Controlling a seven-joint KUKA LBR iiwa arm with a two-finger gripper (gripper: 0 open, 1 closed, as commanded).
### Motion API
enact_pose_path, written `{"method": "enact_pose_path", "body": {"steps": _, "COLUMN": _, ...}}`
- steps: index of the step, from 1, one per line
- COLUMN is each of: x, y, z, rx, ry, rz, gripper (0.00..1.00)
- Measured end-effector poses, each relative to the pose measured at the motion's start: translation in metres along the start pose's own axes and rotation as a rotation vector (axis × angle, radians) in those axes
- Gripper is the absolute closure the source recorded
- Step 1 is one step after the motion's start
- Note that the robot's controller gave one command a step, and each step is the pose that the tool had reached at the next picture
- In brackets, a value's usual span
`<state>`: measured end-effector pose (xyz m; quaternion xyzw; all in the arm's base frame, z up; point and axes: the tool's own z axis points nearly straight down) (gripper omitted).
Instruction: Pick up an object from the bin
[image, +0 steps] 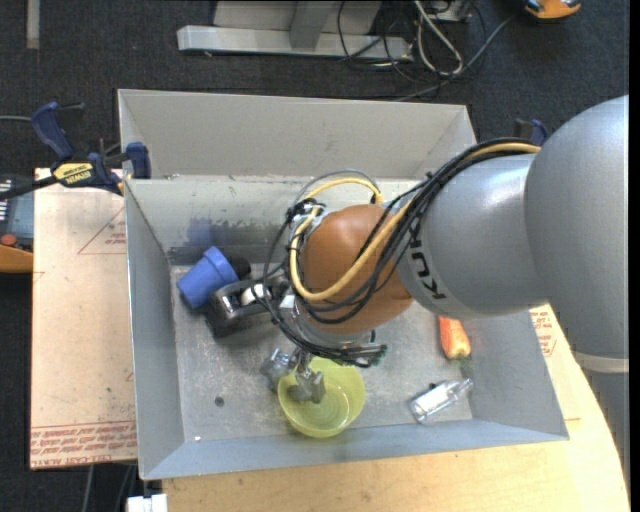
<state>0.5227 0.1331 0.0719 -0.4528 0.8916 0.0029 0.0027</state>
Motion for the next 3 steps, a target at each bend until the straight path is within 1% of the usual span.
{"method": "enact_pose_path", "body": {"steps": 1, "x": 0.000, "y": 0.000, "z": 0.000, "rx": 0.000, "ry": 0.000, "rz": 0.002, "gripper": 1.00}}
{"method": "enact_pose_path", "body": {"steps": 2, "x": 0.002, "y": 0.002, "z": -0.019, "rx": -0.007, "ry": 0.007, "rz": 0.003, "gripper": 1.00}}
{"method": "enact_pose_path", "body": {"steps": 3, "x": 0.001, "y": 0.003, "z": -0.072, "rx": -0.008, "ry": 0.005, "rz": 0.004, "gripper": 1.00}}
